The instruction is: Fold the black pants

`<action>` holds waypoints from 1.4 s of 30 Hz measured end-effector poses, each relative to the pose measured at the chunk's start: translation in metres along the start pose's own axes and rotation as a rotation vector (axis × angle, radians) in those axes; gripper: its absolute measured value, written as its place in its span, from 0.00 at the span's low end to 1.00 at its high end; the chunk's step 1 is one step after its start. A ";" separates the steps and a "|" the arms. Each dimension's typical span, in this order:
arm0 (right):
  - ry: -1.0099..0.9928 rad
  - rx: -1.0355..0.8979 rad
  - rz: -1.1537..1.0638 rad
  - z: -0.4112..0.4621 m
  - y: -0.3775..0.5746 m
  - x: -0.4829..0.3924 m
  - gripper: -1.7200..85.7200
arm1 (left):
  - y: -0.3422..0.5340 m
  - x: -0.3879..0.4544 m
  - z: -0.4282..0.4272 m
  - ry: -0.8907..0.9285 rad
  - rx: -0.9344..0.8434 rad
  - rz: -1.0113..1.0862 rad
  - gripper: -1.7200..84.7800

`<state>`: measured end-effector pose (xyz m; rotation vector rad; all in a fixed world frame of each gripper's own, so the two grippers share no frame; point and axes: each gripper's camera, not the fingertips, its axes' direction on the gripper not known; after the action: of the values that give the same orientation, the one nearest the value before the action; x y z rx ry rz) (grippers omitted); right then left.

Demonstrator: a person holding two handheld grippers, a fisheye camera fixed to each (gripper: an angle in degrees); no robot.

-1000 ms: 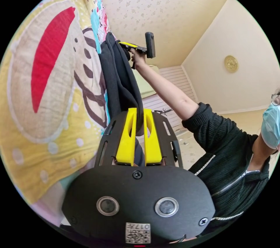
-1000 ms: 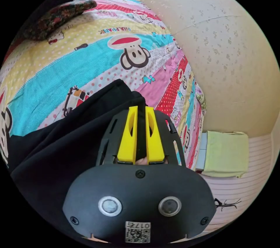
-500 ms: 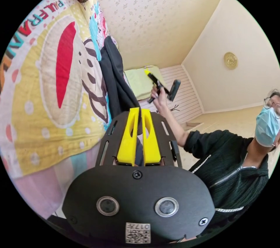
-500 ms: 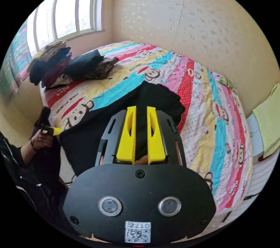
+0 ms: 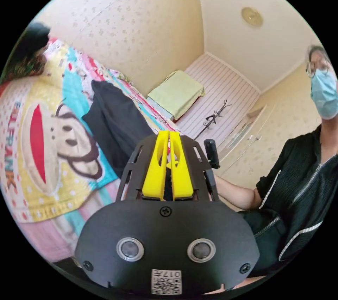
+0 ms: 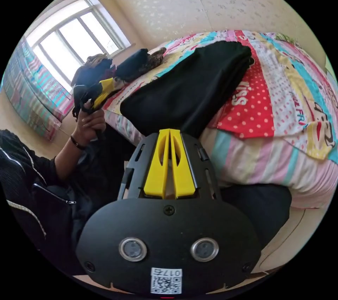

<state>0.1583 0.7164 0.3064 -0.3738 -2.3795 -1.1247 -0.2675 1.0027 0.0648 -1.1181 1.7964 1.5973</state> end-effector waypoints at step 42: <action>0.643 -0.509 -0.515 0.316 -0.323 -0.015 0.12 | 0.074 -0.053 0.185 -0.902 -0.530 0.109 0.10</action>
<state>-0.0655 0.7598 -0.0842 0.4227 -1.6316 -1.7586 -0.3290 1.1940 0.1126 -0.3342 0.8704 2.2188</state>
